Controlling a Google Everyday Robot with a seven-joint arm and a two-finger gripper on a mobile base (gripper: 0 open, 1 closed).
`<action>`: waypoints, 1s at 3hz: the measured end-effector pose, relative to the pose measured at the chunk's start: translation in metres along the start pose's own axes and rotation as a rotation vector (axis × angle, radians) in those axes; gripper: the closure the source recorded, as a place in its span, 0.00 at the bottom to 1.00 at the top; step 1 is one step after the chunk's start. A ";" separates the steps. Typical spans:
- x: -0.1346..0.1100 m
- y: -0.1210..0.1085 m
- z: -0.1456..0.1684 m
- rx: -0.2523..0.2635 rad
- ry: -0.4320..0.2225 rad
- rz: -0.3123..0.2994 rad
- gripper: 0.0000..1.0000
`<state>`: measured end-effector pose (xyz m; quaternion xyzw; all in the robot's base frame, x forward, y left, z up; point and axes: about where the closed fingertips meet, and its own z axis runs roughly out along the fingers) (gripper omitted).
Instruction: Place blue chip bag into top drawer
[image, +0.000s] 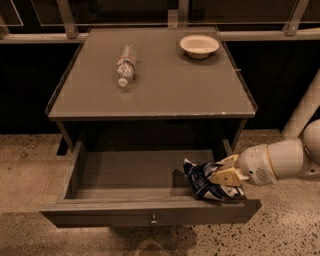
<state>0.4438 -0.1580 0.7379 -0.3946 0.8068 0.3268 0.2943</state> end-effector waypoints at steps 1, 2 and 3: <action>0.010 -0.003 0.006 -0.013 0.003 0.020 0.86; 0.010 -0.003 0.006 -0.013 0.003 0.020 0.64; 0.010 -0.003 0.006 -0.013 0.004 0.020 0.40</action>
Offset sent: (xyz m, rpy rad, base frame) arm -0.0013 -0.0010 -0.0116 0.0083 0.0227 -0.0015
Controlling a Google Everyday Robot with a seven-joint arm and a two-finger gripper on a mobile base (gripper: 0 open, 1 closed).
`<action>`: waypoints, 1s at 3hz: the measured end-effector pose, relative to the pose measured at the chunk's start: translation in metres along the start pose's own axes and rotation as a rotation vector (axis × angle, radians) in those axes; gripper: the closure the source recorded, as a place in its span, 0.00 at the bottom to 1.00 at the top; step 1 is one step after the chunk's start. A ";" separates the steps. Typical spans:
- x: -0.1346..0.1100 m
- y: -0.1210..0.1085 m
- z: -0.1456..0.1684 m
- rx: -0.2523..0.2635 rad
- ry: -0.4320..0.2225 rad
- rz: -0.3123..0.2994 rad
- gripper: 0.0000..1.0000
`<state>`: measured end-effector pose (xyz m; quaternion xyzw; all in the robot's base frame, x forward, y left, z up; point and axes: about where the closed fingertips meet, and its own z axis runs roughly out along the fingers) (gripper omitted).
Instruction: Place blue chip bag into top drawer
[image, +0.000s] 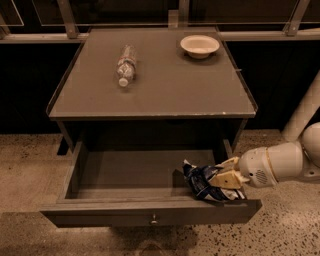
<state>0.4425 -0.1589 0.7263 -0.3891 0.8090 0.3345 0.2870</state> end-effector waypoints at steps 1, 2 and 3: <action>0.000 0.000 0.000 0.000 0.000 0.000 0.17; 0.000 0.000 0.000 0.000 0.000 0.000 0.00; 0.000 0.000 0.000 0.000 0.000 0.000 0.00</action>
Offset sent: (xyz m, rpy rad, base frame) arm 0.0000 0.0000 0.0000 0.0000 0.0000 0.0000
